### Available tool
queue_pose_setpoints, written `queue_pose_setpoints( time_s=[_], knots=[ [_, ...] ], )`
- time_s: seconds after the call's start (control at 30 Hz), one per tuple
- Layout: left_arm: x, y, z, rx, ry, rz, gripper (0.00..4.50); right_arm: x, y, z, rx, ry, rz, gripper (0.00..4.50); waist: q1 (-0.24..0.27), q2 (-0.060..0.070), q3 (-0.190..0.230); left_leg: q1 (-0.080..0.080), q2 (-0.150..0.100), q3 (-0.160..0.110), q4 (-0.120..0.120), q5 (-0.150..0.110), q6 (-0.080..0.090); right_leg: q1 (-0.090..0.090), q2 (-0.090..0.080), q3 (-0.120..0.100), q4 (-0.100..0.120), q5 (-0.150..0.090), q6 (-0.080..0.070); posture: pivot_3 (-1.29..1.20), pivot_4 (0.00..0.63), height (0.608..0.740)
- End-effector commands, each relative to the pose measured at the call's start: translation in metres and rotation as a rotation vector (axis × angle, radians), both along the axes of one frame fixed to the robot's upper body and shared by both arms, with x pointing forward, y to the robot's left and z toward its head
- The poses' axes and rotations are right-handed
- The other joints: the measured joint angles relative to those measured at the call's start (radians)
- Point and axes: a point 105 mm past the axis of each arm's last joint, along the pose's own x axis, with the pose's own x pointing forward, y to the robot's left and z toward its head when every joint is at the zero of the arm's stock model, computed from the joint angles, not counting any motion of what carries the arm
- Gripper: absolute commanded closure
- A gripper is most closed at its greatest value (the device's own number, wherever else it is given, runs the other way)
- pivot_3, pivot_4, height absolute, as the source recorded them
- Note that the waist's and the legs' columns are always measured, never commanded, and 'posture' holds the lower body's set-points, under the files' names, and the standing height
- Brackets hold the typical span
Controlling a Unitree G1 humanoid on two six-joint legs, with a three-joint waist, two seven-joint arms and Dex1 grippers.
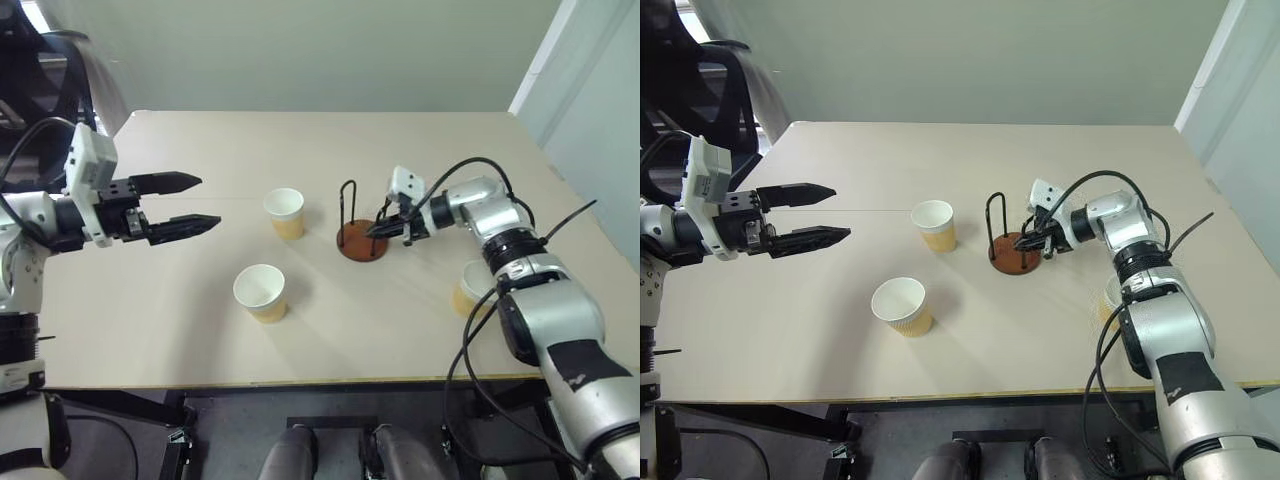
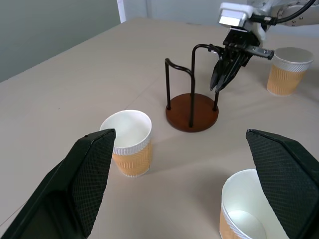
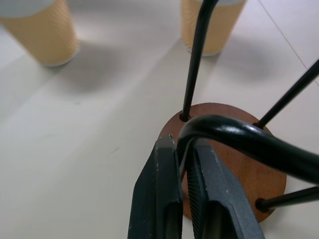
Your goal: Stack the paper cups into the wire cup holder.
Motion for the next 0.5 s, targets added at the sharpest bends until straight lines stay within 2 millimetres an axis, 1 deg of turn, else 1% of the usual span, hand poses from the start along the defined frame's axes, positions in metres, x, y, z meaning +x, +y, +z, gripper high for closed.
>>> queue_pose_setpoints(
  time_s=[0.03,0.33,0.5],
  knots=[
    [-0.006,0.004,0.014,0.009,-0.044,0.006,0.00,-0.005,-0.005,0.019,-0.030,-0.045,0.083,4.44,0.000,0.000,0.000,0.000,0.000,0.000,0.000,0.000,0.000,0.000,0.000,0.000,0.000,0.000,0.000,0.00,0.150,0.740],
    [-0.006,0.004,0.015,0.013,-0.038,0.000,0.00,-0.019,-0.023,0.008,-0.140,0.003,0.171,4.44,-0.001,0.000,0.000,0.000,0.000,0.000,0.000,0.002,0.002,0.000,0.000,0.000,0.001,0.000,0.000,0.00,0.150,0.740],
    [-0.006,0.004,0.014,0.015,-0.034,-0.002,0.00,-0.022,-0.024,0.006,-0.142,0.009,0.186,4.44,-0.001,0.000,0.000,0.000,0.000,0.000,0.000,0.002,0.003,0.000,0.000,0.000,0.001,0.000,0.000,0.00,0.150,0.740]
  ],
)
